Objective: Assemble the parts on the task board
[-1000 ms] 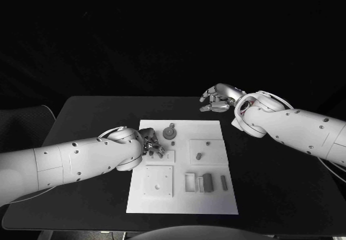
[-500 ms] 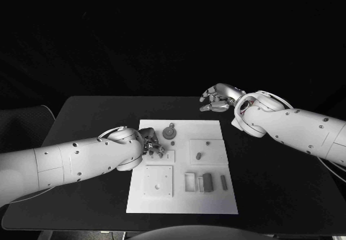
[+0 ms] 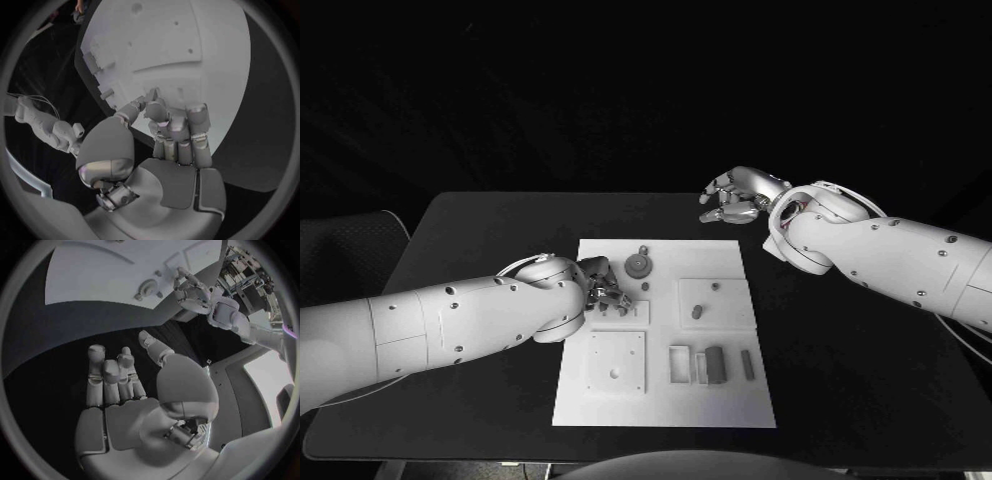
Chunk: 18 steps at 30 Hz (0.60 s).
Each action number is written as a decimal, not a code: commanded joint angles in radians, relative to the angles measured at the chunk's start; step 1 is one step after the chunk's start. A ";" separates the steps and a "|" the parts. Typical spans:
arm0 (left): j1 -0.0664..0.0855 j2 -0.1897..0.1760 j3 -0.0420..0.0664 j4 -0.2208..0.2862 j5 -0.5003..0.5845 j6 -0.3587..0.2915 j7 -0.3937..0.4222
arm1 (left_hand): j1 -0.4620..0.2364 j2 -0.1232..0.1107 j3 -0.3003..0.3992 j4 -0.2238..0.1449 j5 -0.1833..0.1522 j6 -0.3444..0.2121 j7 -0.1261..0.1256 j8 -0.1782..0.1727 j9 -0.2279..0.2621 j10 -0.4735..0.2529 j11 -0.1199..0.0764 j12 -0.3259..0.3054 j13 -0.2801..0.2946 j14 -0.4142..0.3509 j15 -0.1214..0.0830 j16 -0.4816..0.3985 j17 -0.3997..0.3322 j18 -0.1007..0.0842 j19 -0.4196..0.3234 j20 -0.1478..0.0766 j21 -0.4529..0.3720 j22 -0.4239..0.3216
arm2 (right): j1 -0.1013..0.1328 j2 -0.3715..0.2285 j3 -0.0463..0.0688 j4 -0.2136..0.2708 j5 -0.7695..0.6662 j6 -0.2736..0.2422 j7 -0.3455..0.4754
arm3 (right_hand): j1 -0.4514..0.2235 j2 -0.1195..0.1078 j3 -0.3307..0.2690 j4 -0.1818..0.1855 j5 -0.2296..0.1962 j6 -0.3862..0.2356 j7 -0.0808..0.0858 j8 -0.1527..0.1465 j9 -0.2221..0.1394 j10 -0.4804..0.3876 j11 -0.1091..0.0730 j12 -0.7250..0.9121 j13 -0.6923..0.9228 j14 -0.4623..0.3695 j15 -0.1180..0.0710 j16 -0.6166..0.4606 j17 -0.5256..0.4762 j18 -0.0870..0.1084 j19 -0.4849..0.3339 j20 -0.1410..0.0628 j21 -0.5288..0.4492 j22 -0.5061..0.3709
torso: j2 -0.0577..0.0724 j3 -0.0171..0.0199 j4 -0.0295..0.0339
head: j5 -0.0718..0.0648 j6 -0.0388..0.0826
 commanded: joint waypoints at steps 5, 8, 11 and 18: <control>-0.003 0.001 -0.001 0.004 0.003 0.023 0.015 | -0.002 -0.015 0.000 0.014 -0.011 0.132 -0.039 -0.005 0.001 -0.010 -0.004 0.005 0.002 0.012 -0.016 0.007 0.002 0.011 0.004 0.002 0.005 0.019 | -0.001 -0.001 0.000 0.001 0.001 0.014 0.004 | -0.009 -0.002 -0.001 0.006 0.004 0.000 0.007 -0.004 -0.001 -0.008 0.000 0.005 -0.002 0.003 -0.005 -0.004 0.002 0.041 0.000 -0.004 -0.004 0.008 | 0.000 0.0000 0.0001 | 0.000 -0.002; -0.003 0.001 -0.001 0.005 0.004 0.023 0.014 | -0.003 -0.021 0.002 0.023 -0.031 0.132 -0.039 -0.004 0.002 -0.010 -0.005 0.007 0.002 0.012 -0.017 0.007 0.002 0.012 0.004 0.002 0.007 0.019 | -0.001 -0.001 0.000 0.000 0.001 0.015 0.004 | -0.010 -0.002 -0.001 0.007 0.004 0.000 0.007 -0.004 -0.001 -0.008 0.000 0.006 -0.002 0.003 -0.005 -0.004 0.002 0.041 0.000 -0.004 -0.004 0.008 | 0.000 0.0003 0.0001 | 0.000 -0.002; -0.003 0.000 -0.001 0.005 0.004 0.022 0.014 | -0.001 -0.020 0.003 0.024 -0.037 0.132 -0.039 -0.003 0.003 -0.010 -0.005 0.007 0.002 0.012 -0.017 0.007 0.003 0.013 0.004 0.002 0.007 0.019 | -0.001 -0.002 0.000 0.001 0.001 0.014 0.004 | -0.010 -0.002 -0.001 0.007 0.004 0.000 0.007 -0.004 -0.001 -0.008 0.000 0.006 -0.002 0.003 -0.005 -0.004 0.002 0.041 0.000 -0.004 -0.004 0.008 | 0.000 0.0002 0.0002 | 0.000 -0.002; -0.003 -0.001 -0.001 0.006 0.004 0.025 0.013 | 0.009 -0.012 0.005 0.018 -0.040 0.131 -0.040 -0.002 0.003 -0.011 -0.005 0.009 0.002 0.011 -0.017 0.008 0.003 0.014 0.003 0.002 0.008 0.020 | -0.001 -0.002 0.000 0.001 0.001 0.016 0.004 | -0.010 -0.002 -0.001 0.008 0.004 0.000 0.007 -0.004 -0.001 -0.009 0.000 0.006 -0.003 0.003 -0.005 -0.004 0.002 0.041 0.000 -0.004 -0.004 0.008 | 0.000 0.0000 0.0002 | 0.000 0.000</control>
